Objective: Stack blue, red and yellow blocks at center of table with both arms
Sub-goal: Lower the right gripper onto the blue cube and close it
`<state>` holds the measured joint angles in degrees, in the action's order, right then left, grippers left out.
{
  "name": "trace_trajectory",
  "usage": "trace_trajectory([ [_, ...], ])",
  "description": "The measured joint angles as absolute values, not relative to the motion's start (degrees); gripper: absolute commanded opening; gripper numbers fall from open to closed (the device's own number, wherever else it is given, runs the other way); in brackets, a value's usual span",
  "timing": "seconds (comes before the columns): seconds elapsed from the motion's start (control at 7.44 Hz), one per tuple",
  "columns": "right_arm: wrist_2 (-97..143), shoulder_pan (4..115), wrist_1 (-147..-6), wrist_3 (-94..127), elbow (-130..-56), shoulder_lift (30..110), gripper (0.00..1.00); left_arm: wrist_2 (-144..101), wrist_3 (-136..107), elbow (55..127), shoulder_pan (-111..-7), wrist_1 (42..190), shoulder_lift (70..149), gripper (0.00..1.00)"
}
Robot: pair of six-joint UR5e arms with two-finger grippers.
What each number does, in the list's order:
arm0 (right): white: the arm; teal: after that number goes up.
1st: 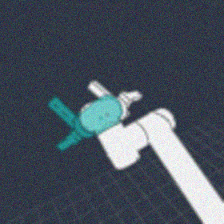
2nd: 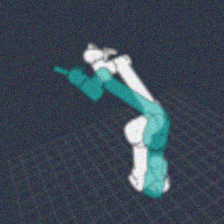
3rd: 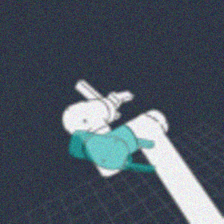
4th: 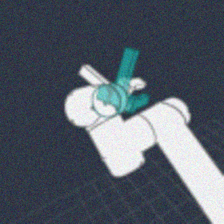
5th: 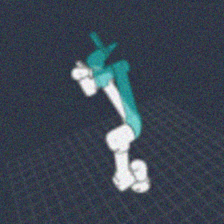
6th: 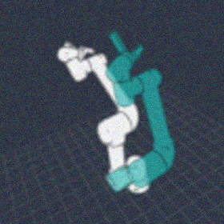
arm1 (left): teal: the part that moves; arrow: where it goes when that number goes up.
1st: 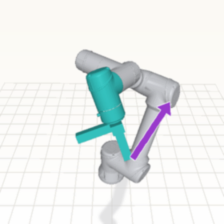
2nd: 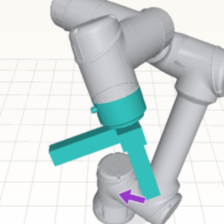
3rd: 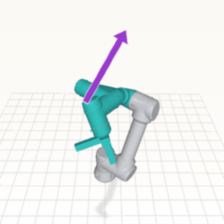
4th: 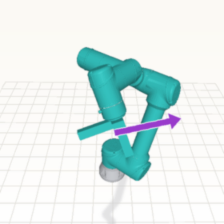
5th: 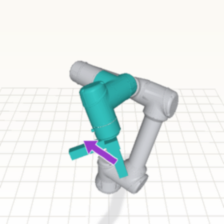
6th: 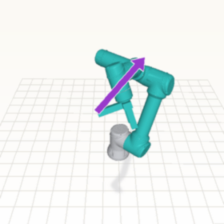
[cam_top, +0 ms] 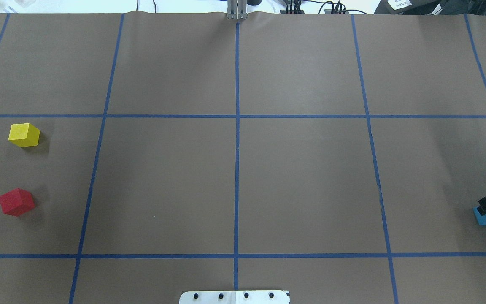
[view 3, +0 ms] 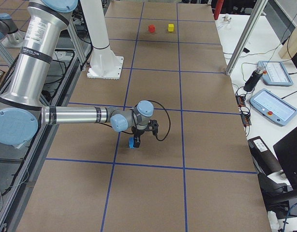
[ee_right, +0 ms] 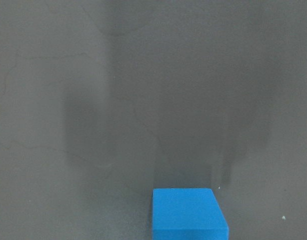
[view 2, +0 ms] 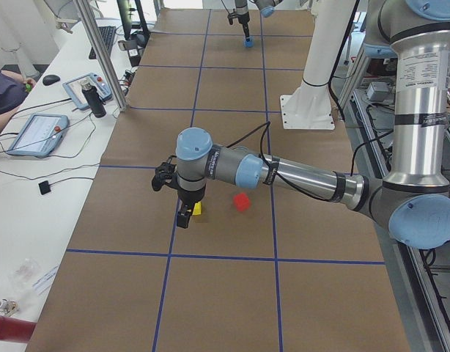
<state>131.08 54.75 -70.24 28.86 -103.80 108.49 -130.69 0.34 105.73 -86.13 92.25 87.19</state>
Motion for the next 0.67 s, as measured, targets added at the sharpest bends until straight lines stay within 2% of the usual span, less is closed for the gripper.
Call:
trace_trajectory([
  [0.13, 131.1, 54.5, -70.2, 28.8, -103.3, 108.4, 0.89, -130.7, 0.3, 105.7, -86.1, 92.3, 87.2, 1.00],
  [0.4, 131.0, 54.2, -70.2, 28.9, -102.5, 108.3, 0.12, -130.7, 0.4, 105.8, -86.1, 92.4, 87.1, 1.00],
  [0.54, 131.0, 54.1, -70.2, 28.9, -102.4, 108.0, 0.00, -130.7, 0.4, 105.8, -86.1, 92.4, 87.1, 1.00],
  [0.67, 131.0, 54.1, -70.2, 28.8, -102.4, 107.6, 0.00, -130.7, 0.4, 105.8, -86.1, 92.4, 87.1, 1.00],
])
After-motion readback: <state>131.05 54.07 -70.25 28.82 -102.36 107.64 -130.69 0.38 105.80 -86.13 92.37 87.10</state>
